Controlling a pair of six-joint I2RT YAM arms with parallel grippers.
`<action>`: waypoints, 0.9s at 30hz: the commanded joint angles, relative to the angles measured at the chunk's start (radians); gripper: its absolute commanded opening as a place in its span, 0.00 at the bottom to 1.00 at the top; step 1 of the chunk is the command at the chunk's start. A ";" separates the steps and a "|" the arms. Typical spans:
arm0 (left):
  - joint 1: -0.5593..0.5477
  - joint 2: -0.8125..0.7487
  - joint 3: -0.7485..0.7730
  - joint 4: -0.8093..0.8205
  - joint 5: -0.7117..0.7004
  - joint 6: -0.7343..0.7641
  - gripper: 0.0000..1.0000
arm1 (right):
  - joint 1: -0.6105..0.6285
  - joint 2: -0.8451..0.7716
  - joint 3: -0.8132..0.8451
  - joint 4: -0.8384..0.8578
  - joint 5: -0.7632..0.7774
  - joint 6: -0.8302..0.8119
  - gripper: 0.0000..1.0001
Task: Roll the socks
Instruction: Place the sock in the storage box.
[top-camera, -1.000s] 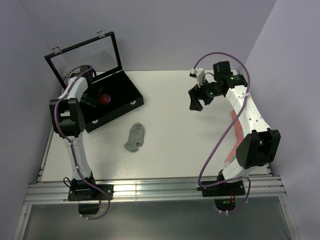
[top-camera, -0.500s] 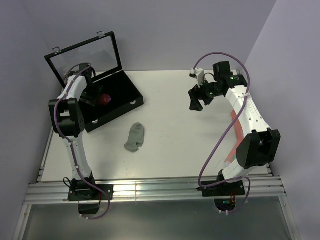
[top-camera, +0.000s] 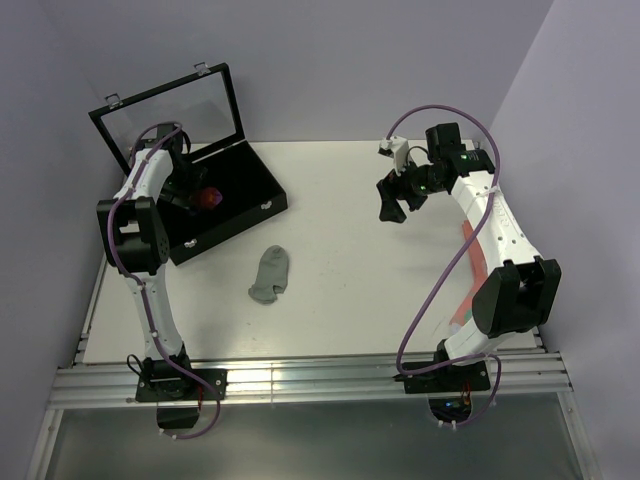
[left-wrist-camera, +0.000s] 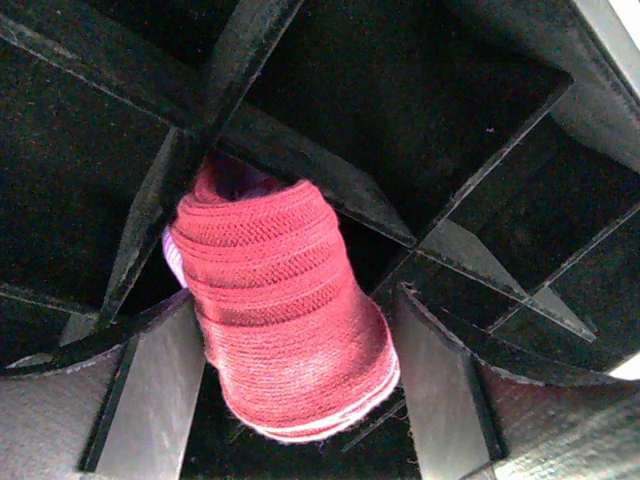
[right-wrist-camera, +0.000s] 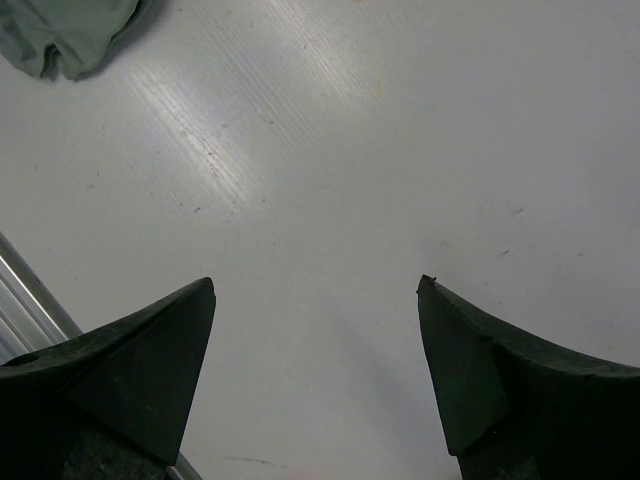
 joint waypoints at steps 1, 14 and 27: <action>-0.003 -0.036 0.031 -0.003 0.030 0.005 0.75 | 0.004 -0.029 -0.008 -0.002 -0.014 -0.010 0.89; -0.003 -0.050 -0.007 -0.003 0.029 -0.006 0.47 | 0.004 -0.041 -0.029 0.015 -0.009 -0.007 0.89; 0.003 -0.041 -0.108 -0.005 -0.016 0.005 0.00 | 0.004 -0.030 -0.032 0.015 -0.008 -0.015 0.89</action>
